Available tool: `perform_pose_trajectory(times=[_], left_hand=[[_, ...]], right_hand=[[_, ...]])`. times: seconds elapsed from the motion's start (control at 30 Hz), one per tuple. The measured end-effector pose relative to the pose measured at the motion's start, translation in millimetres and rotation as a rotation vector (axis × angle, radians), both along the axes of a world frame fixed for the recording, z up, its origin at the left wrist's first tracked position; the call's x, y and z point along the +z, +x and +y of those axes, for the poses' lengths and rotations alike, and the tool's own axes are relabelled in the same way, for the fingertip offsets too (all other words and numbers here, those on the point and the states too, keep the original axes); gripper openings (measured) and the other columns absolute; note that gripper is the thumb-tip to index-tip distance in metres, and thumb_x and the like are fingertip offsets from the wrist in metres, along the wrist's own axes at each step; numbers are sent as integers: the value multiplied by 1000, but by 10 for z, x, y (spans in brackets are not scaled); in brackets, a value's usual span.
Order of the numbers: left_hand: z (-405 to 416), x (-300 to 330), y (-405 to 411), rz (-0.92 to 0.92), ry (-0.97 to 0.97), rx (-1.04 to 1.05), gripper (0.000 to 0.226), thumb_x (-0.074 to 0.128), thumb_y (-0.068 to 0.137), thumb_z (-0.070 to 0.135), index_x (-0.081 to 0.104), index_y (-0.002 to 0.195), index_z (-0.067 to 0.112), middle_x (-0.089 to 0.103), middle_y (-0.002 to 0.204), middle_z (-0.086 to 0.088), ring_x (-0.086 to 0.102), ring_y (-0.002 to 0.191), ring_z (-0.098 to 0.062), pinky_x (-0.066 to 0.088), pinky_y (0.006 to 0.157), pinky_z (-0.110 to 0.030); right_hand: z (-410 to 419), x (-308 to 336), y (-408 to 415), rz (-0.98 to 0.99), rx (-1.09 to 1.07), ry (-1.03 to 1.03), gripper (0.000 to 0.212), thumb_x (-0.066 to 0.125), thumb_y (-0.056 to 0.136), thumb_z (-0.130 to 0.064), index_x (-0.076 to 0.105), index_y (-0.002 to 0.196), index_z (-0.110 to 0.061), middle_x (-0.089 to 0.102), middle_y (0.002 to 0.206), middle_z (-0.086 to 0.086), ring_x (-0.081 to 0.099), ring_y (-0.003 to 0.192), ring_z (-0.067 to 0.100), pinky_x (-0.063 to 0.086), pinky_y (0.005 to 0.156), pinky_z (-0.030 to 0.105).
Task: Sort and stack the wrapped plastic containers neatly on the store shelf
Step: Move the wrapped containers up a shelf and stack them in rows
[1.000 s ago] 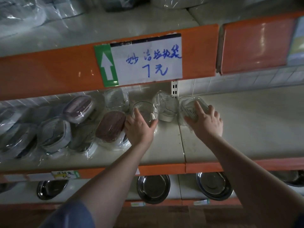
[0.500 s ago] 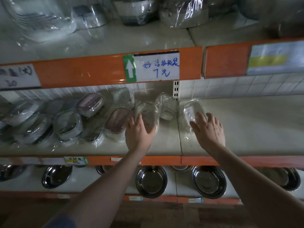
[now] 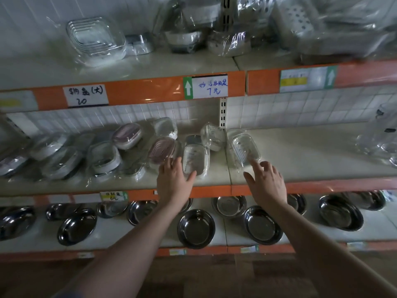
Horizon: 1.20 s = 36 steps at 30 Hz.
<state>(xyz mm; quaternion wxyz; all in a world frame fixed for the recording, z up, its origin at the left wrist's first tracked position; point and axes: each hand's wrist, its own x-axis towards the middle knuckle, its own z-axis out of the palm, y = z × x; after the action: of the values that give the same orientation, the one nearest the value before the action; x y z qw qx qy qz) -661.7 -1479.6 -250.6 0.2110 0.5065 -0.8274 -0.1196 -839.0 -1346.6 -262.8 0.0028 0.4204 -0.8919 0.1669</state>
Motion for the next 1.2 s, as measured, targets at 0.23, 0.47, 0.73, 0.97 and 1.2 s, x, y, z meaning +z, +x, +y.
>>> perform_pose_trajectory(times=[0.23,0.47,0.73,0.97,1.2], left_hand=[[421,392,619,63,-99,-57,48,66,84,41,57,120,11,57,119,-9,51,108,-31,43,84,-37],[691,910,978,106,-146,-102,46,68,83,37,58,118,9,58,116,-10,54,105,-31,47,80,-39],[901,1578,761,188,-255,-139,44,68,83,37,59,117,9,61,109,-8,57,101,-28,49,76,-34],[1069,2124,49,193,-310,-133,47,61,87,40,56,121,8,58,118,-10,52,111,-28,45,88,-36],[1273,2505,-915,209,-319,-88,51,62,87,42,55,126,10,55,122,-10,49,116,-31,44,90,-40]], right_hand=[[530,452,548,-23,-80,-81,42,45,94,-39,45,133,-21,50,125,8,47,113,28,34,92,37],[996,1018,766,15,-100,-150,43,48,94,-37,46,133,-20,51,125,8,48,112,27,36,92,38],[1446,1626,454,69,-144,-253,42,54,92,-34,51,130,-16,55,122,10,52,108,29,39,88,38],[1696,2008,-308,90,-161,-352,42,57,90,-30,53,129,-15,56,121,15,52,108,35,40,87,42],[1769,2421,-1255,157,-91,-428,39,61,88,-26,57,124,-12,58,117,16,53,105,37,41,87,42]])
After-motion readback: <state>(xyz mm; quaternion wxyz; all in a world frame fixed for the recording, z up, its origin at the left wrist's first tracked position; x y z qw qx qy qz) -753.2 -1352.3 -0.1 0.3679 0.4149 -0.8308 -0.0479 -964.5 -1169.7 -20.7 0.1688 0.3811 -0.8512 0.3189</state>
